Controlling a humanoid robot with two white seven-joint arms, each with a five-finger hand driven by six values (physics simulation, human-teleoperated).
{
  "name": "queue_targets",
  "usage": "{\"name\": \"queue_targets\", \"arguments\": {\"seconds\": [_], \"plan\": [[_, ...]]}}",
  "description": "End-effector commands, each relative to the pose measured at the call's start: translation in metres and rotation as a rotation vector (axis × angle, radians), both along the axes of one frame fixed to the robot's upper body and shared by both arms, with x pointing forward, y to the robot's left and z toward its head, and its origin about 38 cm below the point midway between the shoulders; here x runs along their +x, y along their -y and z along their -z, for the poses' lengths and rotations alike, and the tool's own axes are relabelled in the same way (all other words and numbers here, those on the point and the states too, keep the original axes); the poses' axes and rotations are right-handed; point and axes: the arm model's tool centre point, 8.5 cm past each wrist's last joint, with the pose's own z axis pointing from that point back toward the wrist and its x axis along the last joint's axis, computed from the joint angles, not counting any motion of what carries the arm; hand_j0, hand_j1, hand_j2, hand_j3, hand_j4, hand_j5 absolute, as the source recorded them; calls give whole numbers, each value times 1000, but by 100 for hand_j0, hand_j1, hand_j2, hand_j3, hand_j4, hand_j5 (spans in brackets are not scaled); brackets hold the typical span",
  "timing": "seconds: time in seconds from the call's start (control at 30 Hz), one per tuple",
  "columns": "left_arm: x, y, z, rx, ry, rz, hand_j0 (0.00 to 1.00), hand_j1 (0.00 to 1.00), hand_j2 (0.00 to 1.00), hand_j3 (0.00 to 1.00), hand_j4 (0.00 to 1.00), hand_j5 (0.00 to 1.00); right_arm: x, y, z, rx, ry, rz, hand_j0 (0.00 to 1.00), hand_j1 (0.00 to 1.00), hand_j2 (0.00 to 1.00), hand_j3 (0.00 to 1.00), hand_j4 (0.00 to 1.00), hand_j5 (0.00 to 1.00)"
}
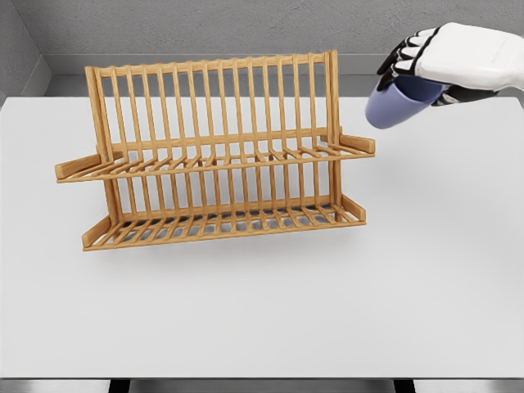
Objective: Right arm put cup on second shelf
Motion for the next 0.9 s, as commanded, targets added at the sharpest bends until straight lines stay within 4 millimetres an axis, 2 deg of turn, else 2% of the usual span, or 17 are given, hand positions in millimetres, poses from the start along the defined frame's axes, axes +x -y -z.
{"name": "queue_targets", "arguments": {"seconds": [0.0,0.1,0.2,0.23,0.4,0.5,0.87], "plan": [[0,0,0,-1,0,0,100,100,100,100,100,100,-7,-10,-5,-2,18,-35,68,68,68,68,68,68],[-1,0,0,-1,-2,0,100,100,100,100,100,100,-17,-25,-10,-13,44,-87,68,68,68,68,68,68],[0,0,0,-1,0,0,100,100,100,100,100,100,-23,-32,-12,-18,57,-111,68,68,68,68,68,68],[0,0,0,1,0,0,100,100,100,100,100,100,-23,-40,-12,-7,62,-133,68,68,68,68,68,68],[0,0,0,-1,0,0,100,100,100,100,100,100,-32,-53,-19,-16,90,-178,68,68,68,68,68,68],[0,0,0,1,0,0,100,100,100,100,100,100,-32,-54,-15,-20,79,-182,68,68,68,68,68,68],[-1,0,0,1,-2,0,100,100,100,100,100,100,-29,-72,20,-54,-15,-199,68,68,68,68,68,68]]}}
